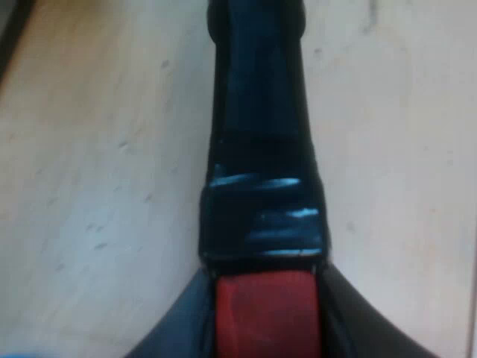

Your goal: Put the handle in the coffee machine

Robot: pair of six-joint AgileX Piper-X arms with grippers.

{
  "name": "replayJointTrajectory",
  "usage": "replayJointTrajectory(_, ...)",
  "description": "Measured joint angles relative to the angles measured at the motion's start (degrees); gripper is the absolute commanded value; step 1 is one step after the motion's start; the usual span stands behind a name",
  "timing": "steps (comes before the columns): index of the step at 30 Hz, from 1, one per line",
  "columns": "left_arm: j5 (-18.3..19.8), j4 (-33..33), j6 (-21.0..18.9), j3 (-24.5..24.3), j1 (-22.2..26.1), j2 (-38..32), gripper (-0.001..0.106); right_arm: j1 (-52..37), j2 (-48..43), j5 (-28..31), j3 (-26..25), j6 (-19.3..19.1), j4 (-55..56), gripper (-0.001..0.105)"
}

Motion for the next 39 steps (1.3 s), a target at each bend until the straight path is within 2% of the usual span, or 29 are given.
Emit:
replayJointTrajectory(3,-0.2,1.0,1.8,0.0,4.4,-0.5,0.000,0.2,-1.8,0.3,0.0,0.1,0.0,0.086)
replayJointTrajectory(5,-0.2,2.9,4.8,-0.2,7.8,-1.4,0.000,0.8,-2.5,2.1,0.0,0.1,0.0,0.086)
replayJointTrajectory(6,-0.2,3.2,4.9,-0.3,8.4,-1.5,0.000,1.4,-2.8,3.6,0.0,0.2,0.0,0.086)
replayJointTrajectory(11,3.1,7.5,5.9,-1.8,17.1,-1.6,0.000,9.6,-3.0,13.6,0.6,2.7,-3.2,0.086)
replayJointTrajectory(14,3.1,8.5,6.8,-2.9,21.0,-1.6,0.000,13.6,-3.0,18.0,2.0,3.7,-7.5,0.086)
replayJointTrajectory(20,4.6,12.8,10.6,-5.4,24.8,-1.6,0.000,19.4,-3.0,25.2,5.9,5.0,-16.0,0.086)
replayJointTrajectory(25,4.9,13.2,11.1,-5.7,27.3,-1.6,0.000,22.0,-3.0,29.0,10.1,5.0,-23.5,0.086)
replayJointTrajectory(28,4.9,13.3,11.1,-5.7,29.3,-1.6,0.000,22.1,-3.0,29.2,12.5,5.0,-26.4,0.086)
replayJointTrajectory(32,4.9,13.4,13.3,-5.7,31.4,-1.6,0.000,22.1,-3.0,29.4,14.5,5.0,-27.1,0.086)
replayJointTrajectory(39,4.7,13.4,15.0,-5.7,31.6,-1.6,0.000,22.1,-3.0,29.4,16.7,5.6,-27.7,0.086)
